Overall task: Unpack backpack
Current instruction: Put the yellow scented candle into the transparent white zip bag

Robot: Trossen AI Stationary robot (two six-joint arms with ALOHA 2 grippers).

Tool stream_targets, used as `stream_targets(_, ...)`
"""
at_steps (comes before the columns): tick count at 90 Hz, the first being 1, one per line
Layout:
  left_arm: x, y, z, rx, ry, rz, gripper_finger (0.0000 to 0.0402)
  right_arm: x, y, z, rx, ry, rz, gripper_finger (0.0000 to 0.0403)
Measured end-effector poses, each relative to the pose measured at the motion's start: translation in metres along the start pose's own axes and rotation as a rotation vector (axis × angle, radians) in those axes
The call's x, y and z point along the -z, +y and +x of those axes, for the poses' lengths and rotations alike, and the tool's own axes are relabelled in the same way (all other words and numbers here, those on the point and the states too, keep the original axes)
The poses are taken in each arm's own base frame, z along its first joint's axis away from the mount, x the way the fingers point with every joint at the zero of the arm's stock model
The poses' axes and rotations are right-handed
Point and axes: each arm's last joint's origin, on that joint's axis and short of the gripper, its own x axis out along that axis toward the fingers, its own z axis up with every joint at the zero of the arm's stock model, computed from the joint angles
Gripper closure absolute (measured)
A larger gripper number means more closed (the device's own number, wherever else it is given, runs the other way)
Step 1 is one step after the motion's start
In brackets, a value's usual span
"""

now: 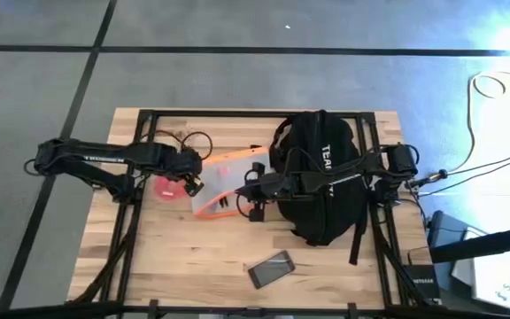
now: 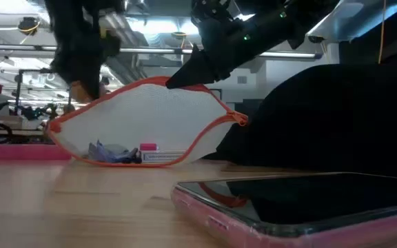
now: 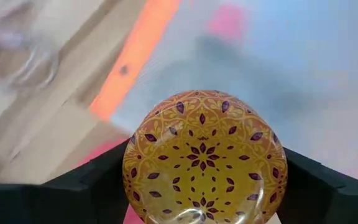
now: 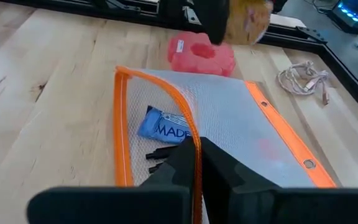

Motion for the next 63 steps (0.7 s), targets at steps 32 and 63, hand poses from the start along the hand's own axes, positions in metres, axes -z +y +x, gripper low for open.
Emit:
stream_targets(32,-0.006,-0.081,-0.071,0.491,-0.402,0.305,0.0112,-0.001,-0.001,0.000,0.043,-0.005,0.001,0.0403)
stream_targets(63,0.029,-0.153,-0.057,0.639,-0.449,0.528,0.0112,-0.001,-0.001,0.000,0.045,-0.005,0.002,0.0403)
